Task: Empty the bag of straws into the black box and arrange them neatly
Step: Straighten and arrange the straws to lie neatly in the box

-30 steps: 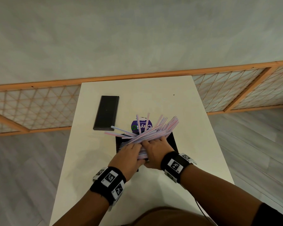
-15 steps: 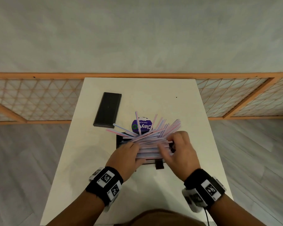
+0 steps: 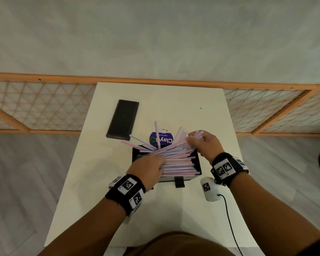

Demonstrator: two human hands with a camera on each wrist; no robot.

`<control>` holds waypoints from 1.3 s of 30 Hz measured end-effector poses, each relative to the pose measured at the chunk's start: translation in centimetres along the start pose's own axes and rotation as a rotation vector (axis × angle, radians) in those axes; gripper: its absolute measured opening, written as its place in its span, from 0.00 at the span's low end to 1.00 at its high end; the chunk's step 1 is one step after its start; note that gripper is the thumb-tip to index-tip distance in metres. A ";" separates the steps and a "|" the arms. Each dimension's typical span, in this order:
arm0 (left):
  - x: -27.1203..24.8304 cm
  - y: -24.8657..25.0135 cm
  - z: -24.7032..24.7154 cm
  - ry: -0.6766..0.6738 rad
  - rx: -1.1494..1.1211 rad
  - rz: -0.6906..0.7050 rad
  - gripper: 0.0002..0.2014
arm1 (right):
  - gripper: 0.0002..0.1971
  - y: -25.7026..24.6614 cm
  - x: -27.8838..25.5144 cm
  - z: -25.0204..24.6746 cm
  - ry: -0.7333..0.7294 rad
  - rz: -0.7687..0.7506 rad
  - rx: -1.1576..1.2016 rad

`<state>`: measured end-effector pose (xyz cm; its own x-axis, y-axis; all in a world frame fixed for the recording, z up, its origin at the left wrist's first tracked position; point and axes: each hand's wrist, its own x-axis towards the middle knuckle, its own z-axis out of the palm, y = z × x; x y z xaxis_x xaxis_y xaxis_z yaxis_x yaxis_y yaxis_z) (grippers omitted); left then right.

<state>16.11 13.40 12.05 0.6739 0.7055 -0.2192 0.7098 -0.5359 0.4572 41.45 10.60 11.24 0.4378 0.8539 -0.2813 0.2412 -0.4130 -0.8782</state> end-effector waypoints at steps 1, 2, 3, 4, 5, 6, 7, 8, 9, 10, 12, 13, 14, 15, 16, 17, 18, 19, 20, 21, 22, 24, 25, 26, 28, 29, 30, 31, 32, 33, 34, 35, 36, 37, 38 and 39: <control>0.1 0.0 0.1 -0.005 -0.004 -0.014 0.13 | 0.07 0.1 0.1 0.0 0.003 -0.008 0.003; 0.2 0.0 0.0 -0.008 -0.006 -0.027 0.13 | 0.06 0.2 0.2 0.0 0.000 -0.019 -0.007; 0.3 0.0 0.0 -0.007 -0.009 -0.035 0.13 | 0.06 0.2 0.0 -0.1 -0.004 -0.036 -0.034; 0.3 0.0 0.0 -0.003 -0.013 -0.040 0.12 | 0.06 -0.1 -0.2 -0.3 -0.004 -0.060 -0.078; 0.3 -0.1 0.0 0.002 -0.019 -0.040 0.12 | 0.06 -0.5 -0.6 -0.8 0.002 -0.088 -0.129; 0.3 -0.2 -0.2 0.008 -0.026 -0.040 0.12 | 0.06 -1.0 -1.1 -1.3 0.014 -0.122 -0.169; 0.3 -0.3 -0.3 0.018 -0.033 -0.038 0.13 | 0.06 -1.6 -1.6 -2.1 0.032 -0.155 -0.193; 0.3 -0.4 -0.5 0.022 -0.046 -0.043 0.13 | 0.06 -2.2 -2.1 -2.9 0.052 -0.186 -0.201; 0.3 -0.5 -0.7 0.023 -0.060 -0.049 0.14 | 0.06 -3.0 -2.7 -3.9 0.076 -0.215 -0.195; 0.3 -0.7 -0.8 0.016 -0.068 -0.057 0.16 | 0.06 -3.8 -3.3 -4.9 0.106 -0.237 -0.185; 0.2 -1.0 -1.0 0.007 -0.065 -0.062 0.18 | 0.06 -5.8 -4.7 -7.0 0.172 -0.259 -0.143; 0.2 -1.2 -1.1 0.004 -0.066 -0.066 0.20 | 0.06 -6.7 -5.3 -8.1 0.200 -0.269 -0.119; 0.2 -1.3 -1.2 0.007 -0.075 -0.073 0.21 | 0.06 -7.7 -5.9 -9.1 0.219 -0.282 -0.086; 0.2 -1.4 -1.3 0.011 -0.094 -0.079 0.21 | 0.05 -8.6 -6.5 -9.9 0.234 -0.295 -0.033; 0.1 -1.6 -1.4 0.016 -0.124 -0.084 0.22 | 0.05 -9.4 -6.9 -10.7 0.242 -0.312 0.059; 0.1 -1.7 -1.5 0.015 -0.166 -0.090 0.22 | 0.04 -9.9 -7.1 -11.3 0.241 -0.322 0.188; 0.0 -1.9 -1.7 0.010 -0.214 -0.098 0.22 | 0.05 -10.3 -7.2 -11.5 0.226 -0.320 0.337; -0.1 -2.0 -1.9 0.007 -0.259 -0.110 0.22 | 0.07 -10.6 -7.2 -11.4 0.194 -0.302 0.478; -0.2 -2.2 -2.1 0.011 -0.295 -0.122 0.22 | 0.08 -10.5 -7.1 -10.9 0.155 -0.276 0.583; -0.3 -2.4 -2.3 0.022 -0.318 -0.133 0.21 | 0.08 -10.3 -6.9 -10.0 0.116 -0.243 0.645; -0.4 -2.6 -2.5 0.039 -0.332 -0.144 0.20 | 0.08 -9.7 -6.8 -8.8 0.085 -0.198 0.673; -0.7 -3.1 -2.9 0.074 -0.323 -0.188 0.19 | 0.07 -7.9 -6.2 -5.7 0.042 -0.072 0.695; -0.8 -3.5 -3.1 0.088 -0.307 -0.217 0.20 | 0.06 -6.7 -6.0 -4.1 0.020 0.002 0.704; -1.0 -3.9 -3.2 0.099 -0.304 -0.245 0.22 | 0.04 -5.5 -5.9 -2.6 -0.002 0.081 0.716; -1.4 -4.7 -3.3 0.112 -0.348 -0.287 0.27 | 0.01 -3.4 -6.0 0.0 -0.045 0.222 0.751; -1.6 -5.1 -3.3 0.120 -0.368 -0.301 0.28 | 0.00 -2.4 -6.1 0.9 -0.057 0.280 0.778; -1.7 -5.3 -3.3 0.134 -0.379 -0.309 0.29 | 0.01 -1.7 -6.2 1.6 -0.057 0.334 0.812; -1.8 -5.4 -3.3 0.152 -0.380 -0.310 0.29 | 0.02 -1.1 -6.2 2.1 -0.051 0.381 0.846; -1.8 -5.4 -3.3 0.169 -0.369 -0.303 0.28 | 0.03 -0.8 -6.2 2.4 -0.043 0.412 0.874; -1.8 -5.3 -3.3 0.183 -0.348 -0.293 0.26 | 0.03 -0.6 -6.2 2.5 -0.032 0.429 0.892; -1.7 -5.2 -3.4 0.197 -0.324 -0.290 0.26 | 0.04 -0.5 -6.2 2.4 -0.021 0.430 0.902; -1.7 -5.1 -3.5 0.206 -0.301 -0.290 0.26 | 0.04 -0.5 -6.1 2.3 -0.011 0.422 0.904; -1.7 -5.0 -3.5 0.208 -0.283 -0.287 0.26 | 0.04 -0.5 -6.1 2.3 -0.001 0.410 0.898; -1.7 -4.9 -3.5 0.206 -0.276 -0.280 0.26 | 0.04 -0.5 -6.2 2.2 0.005 0.399 0.886; -1.7 -4.7 -3.4 0.202 -0.282 -0.267 0.25 | 0.04 -0.5 -6.2 2.1 0.005 0.388 0.870; -1.7 -4.5 -3.3 0.198 -0.287 -0.252 0.25 | 0.04 -0.5 -6.3 2.1 -0.002 0.377 0.851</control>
<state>11.06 16.11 13.19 0.4146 0.8883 -0.1975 0.7425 -0.2048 0.6377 36.79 6.05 12.64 0.3565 0.7117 -0.6053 -0.6330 -0.2925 -0.7168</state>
